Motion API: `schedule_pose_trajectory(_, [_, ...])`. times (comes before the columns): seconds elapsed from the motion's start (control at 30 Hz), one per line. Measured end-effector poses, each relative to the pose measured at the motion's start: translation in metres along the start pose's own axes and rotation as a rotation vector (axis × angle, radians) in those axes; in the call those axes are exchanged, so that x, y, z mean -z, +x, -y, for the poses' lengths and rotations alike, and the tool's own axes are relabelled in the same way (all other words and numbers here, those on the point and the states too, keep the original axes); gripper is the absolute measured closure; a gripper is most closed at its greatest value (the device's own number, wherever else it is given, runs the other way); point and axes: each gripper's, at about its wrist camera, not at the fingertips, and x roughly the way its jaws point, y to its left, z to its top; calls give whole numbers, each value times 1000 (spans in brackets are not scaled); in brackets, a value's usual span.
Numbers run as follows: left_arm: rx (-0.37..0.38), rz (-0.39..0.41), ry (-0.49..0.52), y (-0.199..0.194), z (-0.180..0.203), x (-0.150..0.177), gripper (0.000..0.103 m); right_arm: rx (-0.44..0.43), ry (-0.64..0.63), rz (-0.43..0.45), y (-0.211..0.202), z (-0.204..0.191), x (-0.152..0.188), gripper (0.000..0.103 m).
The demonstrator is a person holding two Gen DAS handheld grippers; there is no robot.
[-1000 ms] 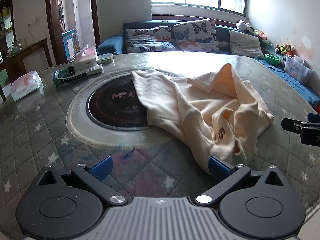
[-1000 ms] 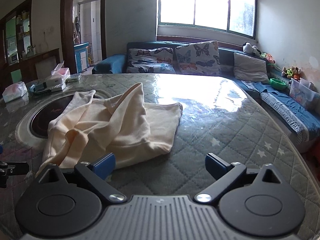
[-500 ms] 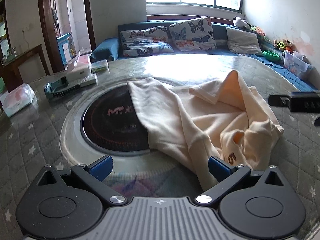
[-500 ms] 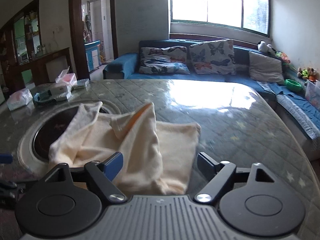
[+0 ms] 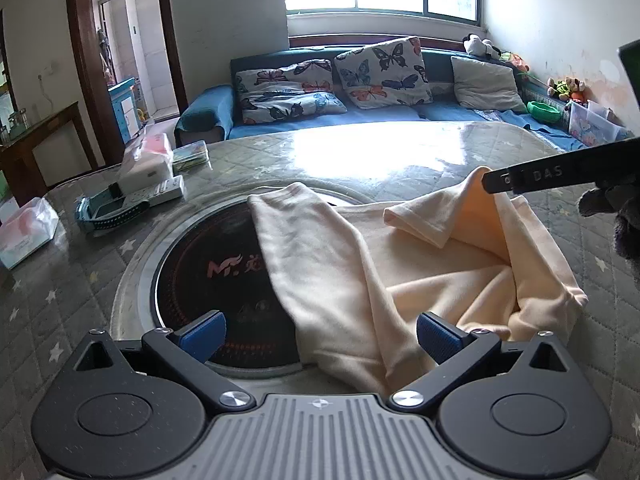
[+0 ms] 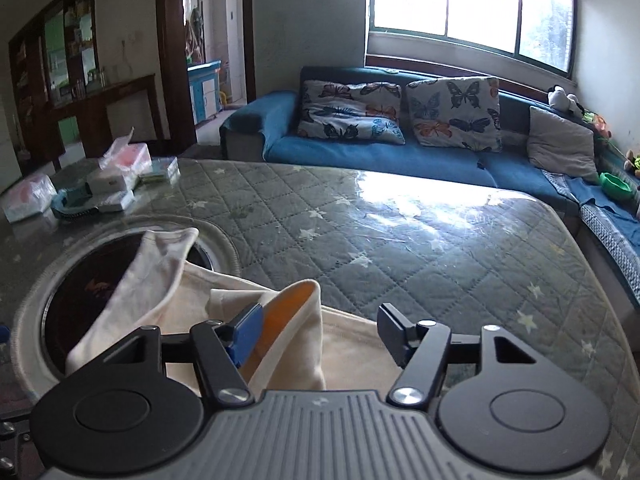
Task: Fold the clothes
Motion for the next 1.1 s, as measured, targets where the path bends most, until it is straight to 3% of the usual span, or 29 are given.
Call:
schedule_pose_trajectory(0.17, [6,-8,11,9,5,-6,0,-2,-13,-34,22,-1,-4,45])
schedule_pose_trajectory(0.27, [9,-11,18,14,8,-10,0,-11,-6,-55,33,2,-4,55])
schedule_pose_trajectory(0.37, [14,-5,25,16,11,-15,0,-15,5,-72,41,5,-3,67])
schedule_pose_trajectory(0.4, [16,-4,27,17,12,-16,0,-17,7,-75,43,6,-3,77])
schedule_pose_trajectory(0.5, [27,-14,39,24,13,-16,1,-15,16,-77,44,8,0,95])
schedule_pose_trajectory(0.53, [30,-17,43,26,14,-16,3,-6,17,-68,42,10,1,95])
schedule_pose_trajectory(0.7, [48,-33,62,36,16,-17,34,41,35,-7,18,22,7,99])
schedule_pose_trajectory(0.77, [55,-40,70,41,17,-17,54,64,43,22,3,30,10,99])
schedule_pose_trajectory(0.8, [58,-43,73,43,17,-17,57,74,45,34,-4,33,12,99])
schedule_pose_trajectory(0.87, [66,-50,77,45,17,-15,74,106,56,71,-28,43,20,99])
schedule_pose_trajectory(0.93, [76,-53,80,45,16,-11,83,140,74,98,-50,53,30,99])
schedule_pose_trajectory(1.1, [98,-42,74,39,14,-6,89,187,122,94,-89,77,58,99])
